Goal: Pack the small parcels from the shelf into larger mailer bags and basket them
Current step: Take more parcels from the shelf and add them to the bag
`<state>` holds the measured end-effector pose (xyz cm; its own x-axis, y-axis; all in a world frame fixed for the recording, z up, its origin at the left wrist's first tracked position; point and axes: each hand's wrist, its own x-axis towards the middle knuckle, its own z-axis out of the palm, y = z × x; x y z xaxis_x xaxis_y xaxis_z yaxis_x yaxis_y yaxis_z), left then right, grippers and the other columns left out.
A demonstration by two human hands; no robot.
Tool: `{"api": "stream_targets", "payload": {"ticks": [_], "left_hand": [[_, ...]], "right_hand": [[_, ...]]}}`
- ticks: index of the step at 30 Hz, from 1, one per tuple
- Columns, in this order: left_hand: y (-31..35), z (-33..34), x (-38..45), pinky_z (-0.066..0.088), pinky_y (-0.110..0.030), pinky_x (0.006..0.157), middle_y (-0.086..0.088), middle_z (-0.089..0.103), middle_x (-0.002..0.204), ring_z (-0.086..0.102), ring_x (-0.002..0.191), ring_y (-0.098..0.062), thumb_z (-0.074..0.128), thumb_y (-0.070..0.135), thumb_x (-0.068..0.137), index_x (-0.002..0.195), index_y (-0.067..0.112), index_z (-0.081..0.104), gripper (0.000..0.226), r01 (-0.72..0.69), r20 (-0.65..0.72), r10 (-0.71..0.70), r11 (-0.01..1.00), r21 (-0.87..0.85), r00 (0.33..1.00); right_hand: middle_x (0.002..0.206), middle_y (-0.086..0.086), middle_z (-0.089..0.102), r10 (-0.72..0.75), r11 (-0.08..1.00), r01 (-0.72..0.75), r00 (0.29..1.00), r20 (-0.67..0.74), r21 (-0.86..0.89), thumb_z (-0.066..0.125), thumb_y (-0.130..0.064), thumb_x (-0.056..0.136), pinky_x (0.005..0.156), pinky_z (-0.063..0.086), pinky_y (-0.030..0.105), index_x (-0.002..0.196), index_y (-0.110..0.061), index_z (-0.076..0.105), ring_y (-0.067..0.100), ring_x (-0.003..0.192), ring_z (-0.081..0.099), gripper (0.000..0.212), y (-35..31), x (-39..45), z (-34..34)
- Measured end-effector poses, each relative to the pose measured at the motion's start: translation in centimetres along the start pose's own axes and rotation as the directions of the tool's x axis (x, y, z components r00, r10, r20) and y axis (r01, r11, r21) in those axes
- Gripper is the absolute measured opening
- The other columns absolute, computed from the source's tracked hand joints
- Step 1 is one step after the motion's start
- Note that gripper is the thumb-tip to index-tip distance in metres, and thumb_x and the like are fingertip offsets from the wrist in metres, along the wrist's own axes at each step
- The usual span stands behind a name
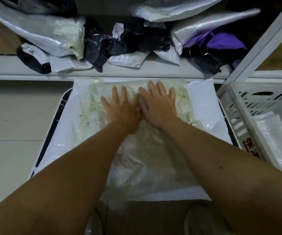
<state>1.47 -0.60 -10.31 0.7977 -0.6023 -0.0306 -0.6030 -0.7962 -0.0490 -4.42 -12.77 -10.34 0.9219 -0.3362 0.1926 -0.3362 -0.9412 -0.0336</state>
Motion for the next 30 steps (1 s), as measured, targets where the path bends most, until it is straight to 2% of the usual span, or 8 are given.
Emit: {"api": "stream_targets", "payload": {"ticks": [4,10,14,17,20,26,28,30], "left_hand": [[-1.0,1.9,0.7,0.0,-0.069,0.109,0.002,-0.018,0.16,-0.019,0.145,-0.034,0.007,0.072,0.088,0.148,0.045,-0.011,0.068,0.019,0.175,-0.011,0.999,-0.045,0.985],[-2.2,2.4,1.2,-0.001,-0.054,0.116,-0.002,-0.012,0.161,-0.011,0.148,-0.024,0.013,0.061,0.095,0.153,0.032,-0.002,0.066,0.077,0.146,-0.048,0.977,-0.2,0.988],[-5.4,2.1,1.5,0.012,-0.043,0.119,-0.011,0.009,0.161,0.006,0.148,-0.027,0.02,0.036,0.102,0.153,0.014,0.017,0.055,0.009,0.136,0.046,0.926,-0.378,0.99],[-7.4,-0.6,0.9,0.046,-0.032,0.098,-0.012,0.059,0.125,0.054,0.117,-0.029,0.043,0.02,0.099,0.121,0.012,0.062,0.03,0.193,0.176,-0.09,0.628,-0.754,0.98],[-9.7,-2.1,0.3,0.055,-0.03,0.073,-0.014,0.067,0.09,0.064,0.084,-0.028,0.052,0.01,0.091,0.089,0.009,0.068,0.016,0.297,0.193,-0.336,0.295,-0.908,0.922],[-10.9,-2.0,-2.9,0.054,-0.043,0.077,-0.017,0.058,0.076,0.057,0.075,-0.029,0.07,0.013,0.068,0.07,0.007,0.055,0.016,0.534,0.404,-0.438,0.229,-0.814,0.803],[-10.9,-1.6,-4.0,0.056,-0.049,0.079,-0.023,0.061,0.081,0.062,0.077,-0.033,0.072,0.013,0.053,0.073,0.003,0.057,0.027,0.592,0.486,-0.437,0.145,-0.793,0.757],[-10.9,-0.9,-4.5,0.055,-0.054,0.082,-0.026,0.065,0.095,0.065,0.087,-0.036,0.078,0.013,0.065,0.081,0.001,0.059,0.028,0.598,0.527,-0.411,0.057,-0.8,0.744]], "right_hand": [[0.163,-0.006,-0.01,0.081,0.992,-0.112,0.908,0.41,0.052,0.014,-0.067,0.094,0.112,-0.008,0.065,0.15,-0.05,0.003,0.032,0.147,-0.017,0.06,1.7,1.0,1.3],[0.163,0.004,-0.011,0.39,0.89,-0.453,0.81,0.438,0.044,0.011,-0.075,0.089,0.114,-0.001,0.061,0.151,-0.048,-0.002,0.035,0.148,-0.012,0.068,2.7,0.1,2.0],[0.162,0.005,-0.012,0.43,0.875,-0.483,0.762,0.484,-0.017,0.007,-0.071,0.091,0.115,0.002,0.059,0.152,-0.042,-0.007,0.032,0.148,-0.011,0.068,4.1,-0.5,1.6],[0.163,0.007,-0.008,0.436,0.871,-0.49,0.735,0.519,-0.037,0.01,-0.06,0.097,0.114,0.002,0.062,0.154,-0.034,-0.004,0.029,0.149,-0.007,0.065,4.0,-0.4,0.5],[0.162,0.013,0.004,0.455,0.882,-0.462,0.781,0.427,-0.094,0.023,-0.042,0.1,0.114,0.005,0.062,0.154,-0.019,0.009,0.029,0.149,-0.001,0.061,1.2,-0.8,-0.8],[0.146,0.017,0.04,0.097,0.973,-0.107,0.993,0.061,0.205,0.04,-0.037,0.095,0.108,0.03,0.054,0.137,-0.011,0.045,0.033,0.136,0.036,0.049,-9.3,-6.3,-2.4],[0.116,0.016,0.06,-0.087,0.958,0.136,0.977,-0.195,0.252,0.047,-0.033,0.088,0.086,0.046,0.046,0.114,-0.009,0.061,0.035,0.103,0.058,0.038,-11.9,-9.4,-2.9],[0.094,0.011,0.06,-0.372,0.868,0.425,0.899,-0.229,0.257,0.051,-0.036,0.085,0.068,0.042,0.038,0.103,-0.012,0.063,0.029,0.082,0.055,0.032,-13.3,-12.9,-3.3]]}}
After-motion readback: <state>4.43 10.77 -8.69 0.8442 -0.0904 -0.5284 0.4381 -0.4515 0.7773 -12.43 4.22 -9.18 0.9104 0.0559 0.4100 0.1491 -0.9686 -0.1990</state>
